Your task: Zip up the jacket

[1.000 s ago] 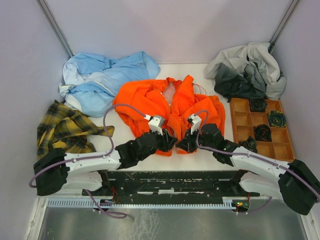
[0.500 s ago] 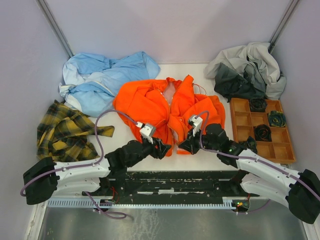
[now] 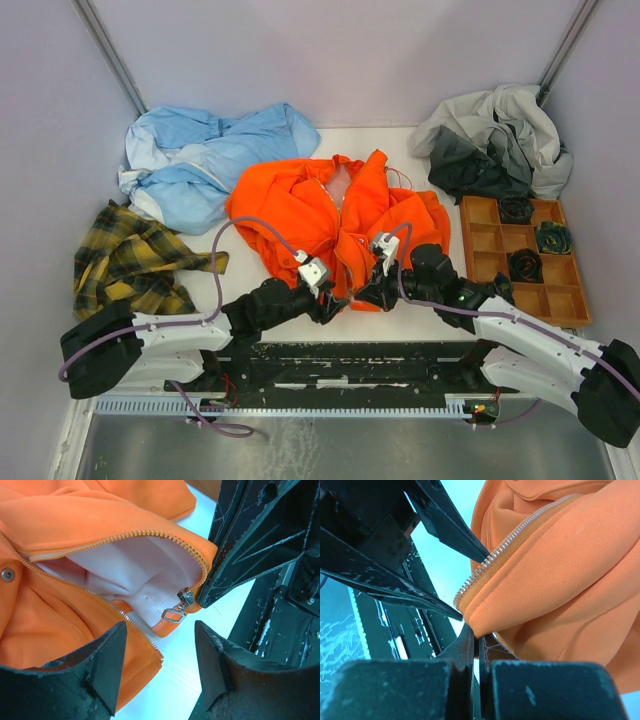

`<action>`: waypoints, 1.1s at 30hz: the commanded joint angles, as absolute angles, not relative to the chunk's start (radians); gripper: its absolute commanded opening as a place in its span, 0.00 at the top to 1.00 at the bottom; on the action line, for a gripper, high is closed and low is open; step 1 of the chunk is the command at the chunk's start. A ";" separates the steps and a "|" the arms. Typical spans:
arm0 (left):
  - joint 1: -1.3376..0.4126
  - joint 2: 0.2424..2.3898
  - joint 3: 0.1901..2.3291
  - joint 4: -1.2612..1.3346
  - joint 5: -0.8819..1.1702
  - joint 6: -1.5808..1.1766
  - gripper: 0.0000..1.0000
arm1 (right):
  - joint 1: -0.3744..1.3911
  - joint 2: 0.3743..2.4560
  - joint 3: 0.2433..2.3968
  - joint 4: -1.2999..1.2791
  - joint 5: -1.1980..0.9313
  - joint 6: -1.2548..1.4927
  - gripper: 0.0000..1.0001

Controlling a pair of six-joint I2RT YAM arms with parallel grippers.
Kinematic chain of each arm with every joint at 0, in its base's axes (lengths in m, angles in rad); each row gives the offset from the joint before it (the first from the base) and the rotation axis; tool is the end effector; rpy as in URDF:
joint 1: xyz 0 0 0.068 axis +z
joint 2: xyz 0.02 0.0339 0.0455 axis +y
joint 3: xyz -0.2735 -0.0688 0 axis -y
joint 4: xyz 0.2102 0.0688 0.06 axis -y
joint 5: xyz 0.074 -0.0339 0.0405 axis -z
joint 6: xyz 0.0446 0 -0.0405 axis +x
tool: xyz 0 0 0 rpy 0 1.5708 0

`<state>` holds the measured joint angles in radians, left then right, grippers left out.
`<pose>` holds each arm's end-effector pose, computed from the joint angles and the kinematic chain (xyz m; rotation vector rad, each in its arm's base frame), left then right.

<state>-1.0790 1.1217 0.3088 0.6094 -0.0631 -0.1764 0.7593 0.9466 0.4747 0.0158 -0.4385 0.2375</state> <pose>0.0995 -0.1797 0.2245 0.7655 1.6888 -0.8395 0.1156 0.1358 0.2429 -0.8353 1.9817 1.0515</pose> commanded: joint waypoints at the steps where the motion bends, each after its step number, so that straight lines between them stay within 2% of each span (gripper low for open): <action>1: -1.068 1.170 0.366 0.706 0.004 -0.076 0.40 | 0.761 0.914 0.519 0.038 -0.465 0.193 1.00; 10: -1.064 1.253 0.417 0.716 0.063 -0.059 0.64 | 0.761 0.927 0.536 0.025 -0.452 0.174 1.00; 14: -1.065 1.251 0.426 0.668 0.072 -0.068 0.83 | 0.761 0.921 0.532 0.018 -0.413 0.172 1.00; 17: -1.066 1.237 0.434 0.597 0.043 -0.089 0.93 | 0.761 0.911 0.526 0.007 -0.362 0.172 1.00; 20: -1.068 1.219 0.437 0.540 0.016 -0.113 0.97 | 0.761 0.905 0.515 0.013 -0.313 0.186 1.00; 26: -1.104 1.178 0.439 0.469 -0.097 -0.164 0.97 | 0.760 0.891 0.489 0.036 -0.218 0.227 1.00; 33: -1.193 1.247 0.458 0.467 -0.246 -0.191 0.97 | 0.759 0.874 0.475 0.099 -0.268 0.282 1.00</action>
<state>-1.1599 1.2068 0.4274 0.5037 -0.1215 -0.1158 0.7643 0.9058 0.4713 0.0017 -0.2840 0.2485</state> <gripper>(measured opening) 0.257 0.015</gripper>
